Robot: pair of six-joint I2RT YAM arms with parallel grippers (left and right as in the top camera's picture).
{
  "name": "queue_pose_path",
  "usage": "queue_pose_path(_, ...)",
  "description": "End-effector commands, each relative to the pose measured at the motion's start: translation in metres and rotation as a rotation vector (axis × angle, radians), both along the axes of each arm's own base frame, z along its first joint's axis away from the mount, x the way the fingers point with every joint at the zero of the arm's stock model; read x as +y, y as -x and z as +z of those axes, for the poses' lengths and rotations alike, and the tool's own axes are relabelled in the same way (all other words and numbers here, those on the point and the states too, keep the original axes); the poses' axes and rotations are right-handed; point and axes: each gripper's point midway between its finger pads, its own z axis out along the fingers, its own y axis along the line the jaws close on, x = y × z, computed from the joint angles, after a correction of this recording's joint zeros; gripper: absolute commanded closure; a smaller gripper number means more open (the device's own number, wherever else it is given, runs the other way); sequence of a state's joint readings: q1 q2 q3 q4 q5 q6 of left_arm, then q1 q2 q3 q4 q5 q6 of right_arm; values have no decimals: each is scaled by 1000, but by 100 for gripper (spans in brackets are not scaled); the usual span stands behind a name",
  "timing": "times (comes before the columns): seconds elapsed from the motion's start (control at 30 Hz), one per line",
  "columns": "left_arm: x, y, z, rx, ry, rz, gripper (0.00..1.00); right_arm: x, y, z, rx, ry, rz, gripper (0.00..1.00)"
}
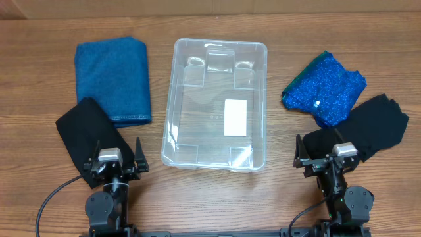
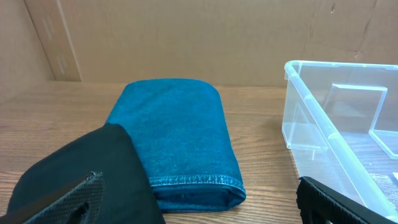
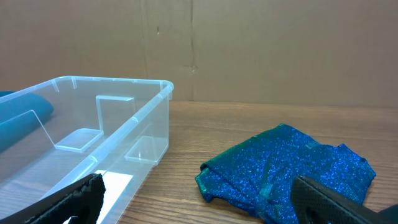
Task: Pack container
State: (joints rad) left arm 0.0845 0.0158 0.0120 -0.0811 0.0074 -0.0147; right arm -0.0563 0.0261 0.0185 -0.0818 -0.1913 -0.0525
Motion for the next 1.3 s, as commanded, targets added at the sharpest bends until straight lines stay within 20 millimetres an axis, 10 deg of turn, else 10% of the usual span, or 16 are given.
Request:
queue_pose_path(0.0,-2,0,0,-7,-23,-11,0,0,0,0,-8,-2,-4,0)
queue_pose_path(1.27,-2,0,0,-8,-23,-11,0,1,-1,-5,16,-3,1,0)
